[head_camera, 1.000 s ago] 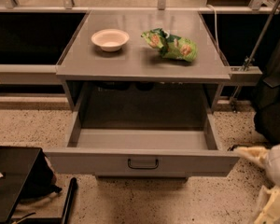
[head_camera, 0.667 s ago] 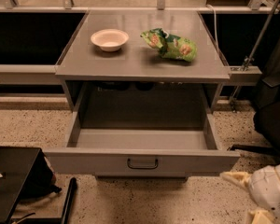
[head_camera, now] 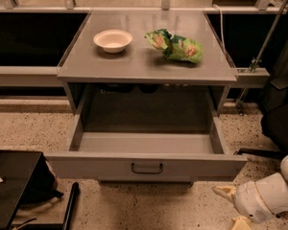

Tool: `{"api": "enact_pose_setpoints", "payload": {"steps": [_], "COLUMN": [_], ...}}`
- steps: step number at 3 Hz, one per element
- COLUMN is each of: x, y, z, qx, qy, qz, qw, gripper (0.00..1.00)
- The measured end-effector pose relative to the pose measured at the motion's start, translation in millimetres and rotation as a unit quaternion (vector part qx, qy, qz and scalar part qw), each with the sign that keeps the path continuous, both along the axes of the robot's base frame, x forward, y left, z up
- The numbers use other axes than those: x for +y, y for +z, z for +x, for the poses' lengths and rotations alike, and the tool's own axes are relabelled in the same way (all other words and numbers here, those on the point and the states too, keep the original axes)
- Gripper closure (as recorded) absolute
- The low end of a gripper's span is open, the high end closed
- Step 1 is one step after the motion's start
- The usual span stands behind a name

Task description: Close top drawer

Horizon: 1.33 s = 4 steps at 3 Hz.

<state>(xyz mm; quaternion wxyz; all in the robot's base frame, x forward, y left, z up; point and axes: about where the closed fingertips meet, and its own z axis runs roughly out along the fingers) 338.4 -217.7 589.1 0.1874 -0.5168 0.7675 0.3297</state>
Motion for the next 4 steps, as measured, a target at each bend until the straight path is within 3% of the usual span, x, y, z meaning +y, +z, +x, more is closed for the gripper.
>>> {"api": "enact_pose_setpoints", "payload": {"steps": [1,2,3,4], "x": [1,-6,-15,-17], "y": [-13,0,23,22], "z": [2,0,11,13], "qx": [-0.018,-0.070,-0.131,-0.128], "qy": [-0.048,-0.109,-0.152,-0.149], "qz": [-0.029,-0.080,-0.107,-0.104], "qw": [0.9983,0.9883,0.9737,0.9750], "gripper": [0.00,0.00,0.00,0.00]}}
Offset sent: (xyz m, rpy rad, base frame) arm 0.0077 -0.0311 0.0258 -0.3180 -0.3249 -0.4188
